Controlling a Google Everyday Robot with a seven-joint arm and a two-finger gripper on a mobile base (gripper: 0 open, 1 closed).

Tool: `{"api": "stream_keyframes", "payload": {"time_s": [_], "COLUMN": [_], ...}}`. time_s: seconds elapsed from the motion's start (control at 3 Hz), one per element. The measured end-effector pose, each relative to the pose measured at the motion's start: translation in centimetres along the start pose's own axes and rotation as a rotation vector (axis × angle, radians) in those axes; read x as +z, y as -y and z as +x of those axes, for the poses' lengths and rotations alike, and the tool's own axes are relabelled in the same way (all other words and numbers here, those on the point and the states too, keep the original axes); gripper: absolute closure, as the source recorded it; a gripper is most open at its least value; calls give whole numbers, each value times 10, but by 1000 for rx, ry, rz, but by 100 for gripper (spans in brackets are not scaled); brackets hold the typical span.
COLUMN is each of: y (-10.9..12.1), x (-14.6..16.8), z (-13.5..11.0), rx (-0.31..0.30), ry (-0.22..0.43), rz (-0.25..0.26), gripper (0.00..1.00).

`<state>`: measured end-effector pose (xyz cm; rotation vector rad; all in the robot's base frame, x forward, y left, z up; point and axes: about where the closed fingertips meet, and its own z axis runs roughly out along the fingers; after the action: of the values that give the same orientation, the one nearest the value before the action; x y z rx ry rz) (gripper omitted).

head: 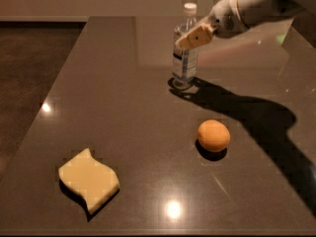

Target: Knock blue plastic bottle over

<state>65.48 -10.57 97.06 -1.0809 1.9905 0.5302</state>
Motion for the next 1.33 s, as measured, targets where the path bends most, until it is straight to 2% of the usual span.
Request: {"api": "stream_keyframes", "payload": {"time_s": [0.33, 0.67, 1.0, 1.33], "y": [-14, -30, -45, -66], "x": [-12, -17, -12, 4], "z": [-8, -8, -1, 1], "rx": [-70, -199, -314, -423], "ry": [-145, -349, -524, -608], "rz": [12, 20, -10, -84], "gripper": [94, 100, 100, 100]}}
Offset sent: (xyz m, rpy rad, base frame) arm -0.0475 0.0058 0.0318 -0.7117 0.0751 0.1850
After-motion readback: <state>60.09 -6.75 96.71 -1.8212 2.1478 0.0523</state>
